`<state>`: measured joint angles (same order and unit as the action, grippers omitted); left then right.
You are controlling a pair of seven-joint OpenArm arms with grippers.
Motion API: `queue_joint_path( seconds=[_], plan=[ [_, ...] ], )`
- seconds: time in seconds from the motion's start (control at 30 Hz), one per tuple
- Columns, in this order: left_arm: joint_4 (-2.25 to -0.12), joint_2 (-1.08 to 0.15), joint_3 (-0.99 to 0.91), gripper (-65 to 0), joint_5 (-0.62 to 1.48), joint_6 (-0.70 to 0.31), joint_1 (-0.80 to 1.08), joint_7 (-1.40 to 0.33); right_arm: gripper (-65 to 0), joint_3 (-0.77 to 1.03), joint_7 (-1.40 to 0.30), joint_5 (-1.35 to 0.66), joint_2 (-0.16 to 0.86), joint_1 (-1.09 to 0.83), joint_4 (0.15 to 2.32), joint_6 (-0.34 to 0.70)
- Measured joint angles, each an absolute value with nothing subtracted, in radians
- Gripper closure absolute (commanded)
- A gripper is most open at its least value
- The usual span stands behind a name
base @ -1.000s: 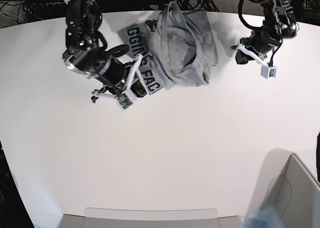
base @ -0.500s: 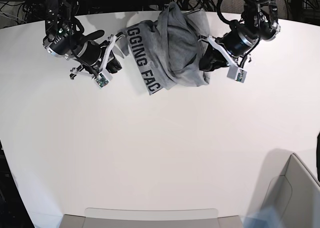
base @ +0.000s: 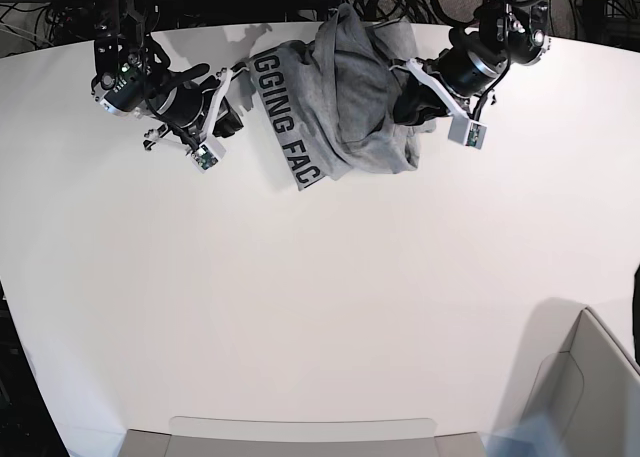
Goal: Fold the T-shirt properly
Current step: 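Release the right gripper and press the folded bundle with both grippers, then grasp the bundle edges with both grippers and flip it over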
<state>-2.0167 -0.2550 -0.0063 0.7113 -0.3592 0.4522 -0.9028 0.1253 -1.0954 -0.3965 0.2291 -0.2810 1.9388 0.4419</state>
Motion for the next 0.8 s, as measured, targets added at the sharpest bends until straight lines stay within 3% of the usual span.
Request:
queue_joint_path(
  seconds=[0.27,0.43,0.6,0.8],
  plan=[
    [-2.024,-0.258,0.022,-7.5,0.710,-0.358,0.483,-0.868,-7.4,0.121,-1.094,-0.398,0.243,-0.281,1.917,0.442],
    [-2.025,-0.328,0.115,-10.9,0.715,-0.329,0.491,-0.859,-7.4,0.120,-1.095,-0.396,0.258,-0.273,1.904,0.442],
    [-2.025,-0.416,0.218,-11.9,0.724,-0.192,0.441,-0.854,-7.4,0.118,-1.094,-0.395,0.255,-0.254,1.876,0.442],
    [-2.027,-0.416,0.260,-11.9,0.727,0.068,0.444,-0.852,-7.3,0.118,-1.092,-0.394,0.257,-0.253,1.863,0.442]
  ],
)
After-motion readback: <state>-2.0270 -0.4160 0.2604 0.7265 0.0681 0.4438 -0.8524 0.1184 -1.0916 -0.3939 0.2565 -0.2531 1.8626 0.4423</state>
